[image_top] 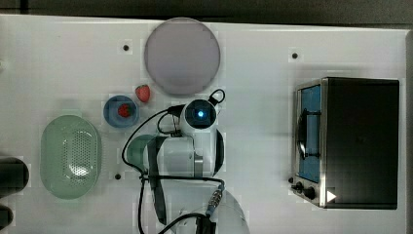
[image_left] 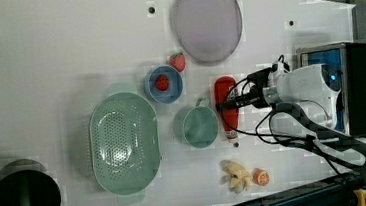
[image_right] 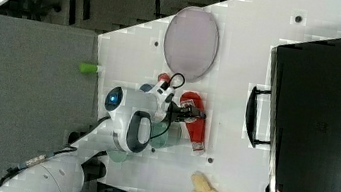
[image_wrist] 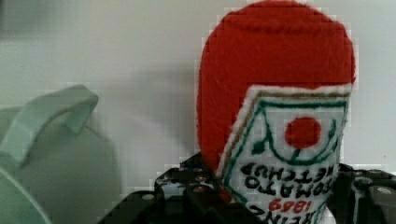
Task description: Pick Ketchup from the table and place it in strainer.
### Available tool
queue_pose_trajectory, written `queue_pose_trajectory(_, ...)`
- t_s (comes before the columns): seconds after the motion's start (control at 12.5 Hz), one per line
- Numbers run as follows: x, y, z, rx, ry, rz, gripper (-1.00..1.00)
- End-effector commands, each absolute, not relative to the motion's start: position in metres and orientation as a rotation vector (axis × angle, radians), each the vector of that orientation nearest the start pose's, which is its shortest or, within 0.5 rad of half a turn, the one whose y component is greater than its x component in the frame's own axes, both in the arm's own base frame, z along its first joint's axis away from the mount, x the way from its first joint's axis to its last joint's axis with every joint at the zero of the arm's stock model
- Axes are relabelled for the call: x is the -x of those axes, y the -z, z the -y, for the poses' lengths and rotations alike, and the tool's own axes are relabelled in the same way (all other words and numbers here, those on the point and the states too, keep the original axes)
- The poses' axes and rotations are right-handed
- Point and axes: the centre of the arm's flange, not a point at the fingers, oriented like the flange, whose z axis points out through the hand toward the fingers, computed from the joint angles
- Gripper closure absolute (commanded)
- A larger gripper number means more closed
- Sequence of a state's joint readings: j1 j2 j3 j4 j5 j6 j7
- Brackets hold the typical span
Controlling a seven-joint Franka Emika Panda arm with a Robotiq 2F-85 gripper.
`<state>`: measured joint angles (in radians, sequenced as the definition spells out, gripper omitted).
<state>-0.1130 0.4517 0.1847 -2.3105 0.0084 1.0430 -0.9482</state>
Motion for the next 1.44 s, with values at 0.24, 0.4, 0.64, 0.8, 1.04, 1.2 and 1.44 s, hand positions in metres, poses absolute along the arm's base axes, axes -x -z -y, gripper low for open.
queue_pose_trajectory(0.24, -0.536, -0.234, -0.041, 3.062, 0.019, 0.373, -0.21)
queue_pose_trajectory(0.4, -0.538, -0.295, -0.047, 3.076, 0.005, 0.404, -0.21)
queue_pose_trajectory(0.64, -0.531, -0.386, -0.073, 3.091, -0.029, 0.478, -0.21)
queue_pose_trajectory(0.8, -0.525, -0.425, -0.104, 3.096, -0.025, 0.521, -0.21)
queue_pose_trajectory(1.04, -0.509, -0.439, -0.173, 3.124, -0.019, 0.362, -0.21)
queue_pose_trajectory(1.2, -0.493, -0.429, -0.221, 3.139, -0.044, 0.171, -0.21)
queue_pose_trajectory(1.44, -0.471, -0.406, -0.292, 3.110, -0.064, 0.005, -0.21)
